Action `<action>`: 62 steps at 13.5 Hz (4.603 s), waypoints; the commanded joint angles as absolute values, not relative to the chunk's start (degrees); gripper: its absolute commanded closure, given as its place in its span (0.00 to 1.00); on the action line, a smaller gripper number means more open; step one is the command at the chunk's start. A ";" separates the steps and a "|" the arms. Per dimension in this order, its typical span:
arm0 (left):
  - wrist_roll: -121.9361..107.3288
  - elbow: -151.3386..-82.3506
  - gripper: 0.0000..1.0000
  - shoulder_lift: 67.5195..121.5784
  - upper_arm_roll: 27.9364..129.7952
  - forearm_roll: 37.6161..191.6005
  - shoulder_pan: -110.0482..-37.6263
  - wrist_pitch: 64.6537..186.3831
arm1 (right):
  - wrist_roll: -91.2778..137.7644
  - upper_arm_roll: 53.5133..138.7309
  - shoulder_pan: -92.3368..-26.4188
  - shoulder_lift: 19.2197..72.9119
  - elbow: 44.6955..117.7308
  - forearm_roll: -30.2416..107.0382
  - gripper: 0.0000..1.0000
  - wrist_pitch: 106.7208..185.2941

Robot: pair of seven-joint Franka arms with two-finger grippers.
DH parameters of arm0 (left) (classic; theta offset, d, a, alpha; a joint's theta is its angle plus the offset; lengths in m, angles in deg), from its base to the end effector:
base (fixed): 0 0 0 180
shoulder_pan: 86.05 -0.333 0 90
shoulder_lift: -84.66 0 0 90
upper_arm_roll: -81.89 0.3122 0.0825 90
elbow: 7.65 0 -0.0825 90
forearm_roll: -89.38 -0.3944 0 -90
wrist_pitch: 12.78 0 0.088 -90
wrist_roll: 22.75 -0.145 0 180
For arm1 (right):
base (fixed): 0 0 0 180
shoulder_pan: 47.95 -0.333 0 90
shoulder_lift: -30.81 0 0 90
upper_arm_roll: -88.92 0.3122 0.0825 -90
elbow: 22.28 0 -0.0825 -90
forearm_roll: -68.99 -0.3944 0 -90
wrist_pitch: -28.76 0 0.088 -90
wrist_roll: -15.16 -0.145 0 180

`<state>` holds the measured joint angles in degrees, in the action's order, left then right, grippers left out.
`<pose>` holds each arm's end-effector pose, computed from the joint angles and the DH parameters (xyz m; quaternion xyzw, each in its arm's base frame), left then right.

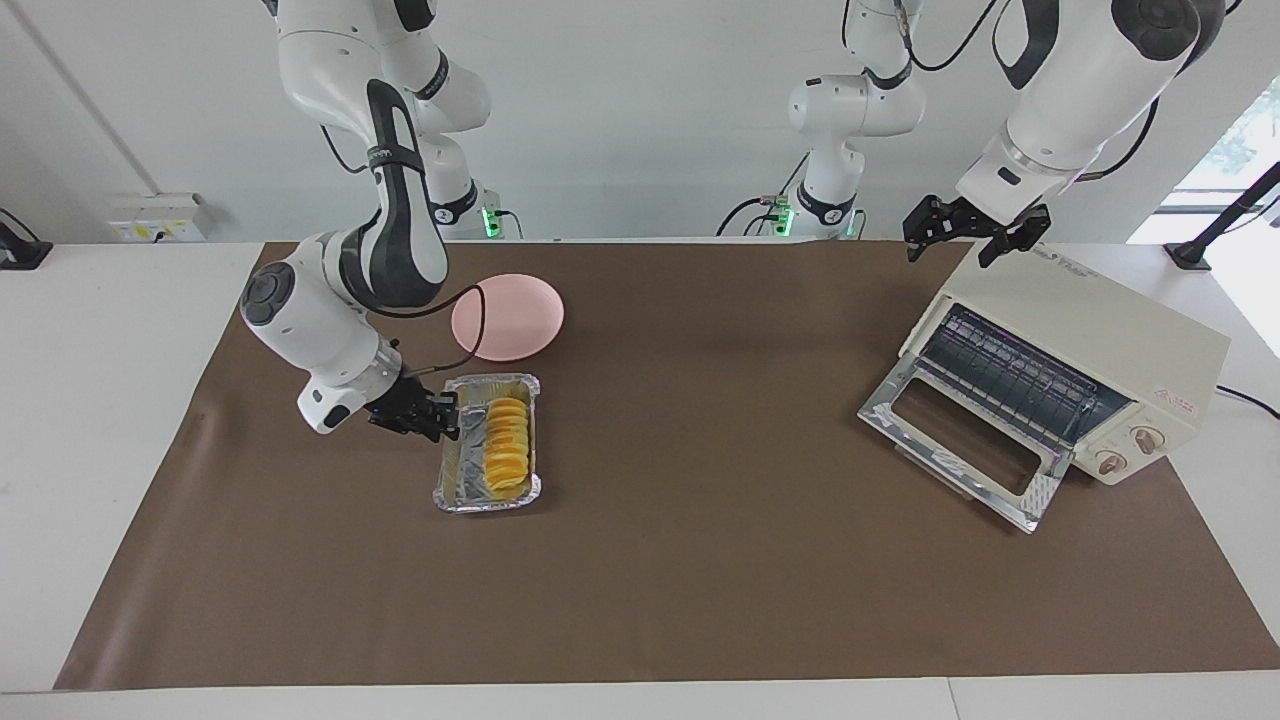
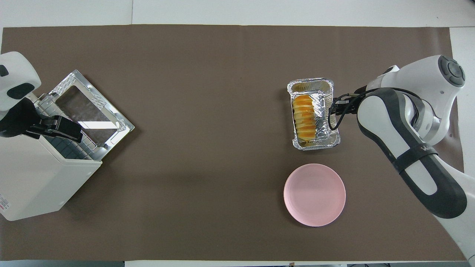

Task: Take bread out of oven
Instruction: 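Lower the right gripper into the tray and grasp the bread slices, then lift the bread out and carry it onto the pink plate, then open the right gripper to release the bread on the plate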

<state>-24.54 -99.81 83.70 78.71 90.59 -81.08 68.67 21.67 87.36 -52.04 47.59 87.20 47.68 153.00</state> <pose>0.5296 -0.0794 0.5630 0.9925 -0.0869 -0.0854 0.0053 0.6198 0.0534 0.2971 -0.9886 0.0284 0.0118 0.1476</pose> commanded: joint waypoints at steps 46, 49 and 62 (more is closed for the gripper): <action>-24.94 -101.16 0.00 82.47 78.29 89.65 -81.66 69.75 | 0.30 88.39 -69.57 11.49 126.75 57.91 1.00 152.92; -24.94 -101.16 0.00 82.47 78.29 89.65 -81.66 69.75 | 0.74 88.39 -69.31 11.38 129.07 58.00 1.00 156.80; -24.94 -101.16 0.00 82.47 78.29 89.65 -81.66 69.75 | 1.01 88.39 -69.14 17.98 129.78 58.00 0.00 167.28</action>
<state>-24.54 -99.81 83.70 78.71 90.58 -81.09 68.67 1.28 88.41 -69.56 18.32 129.93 56.94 167.28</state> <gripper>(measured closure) 0.000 0.736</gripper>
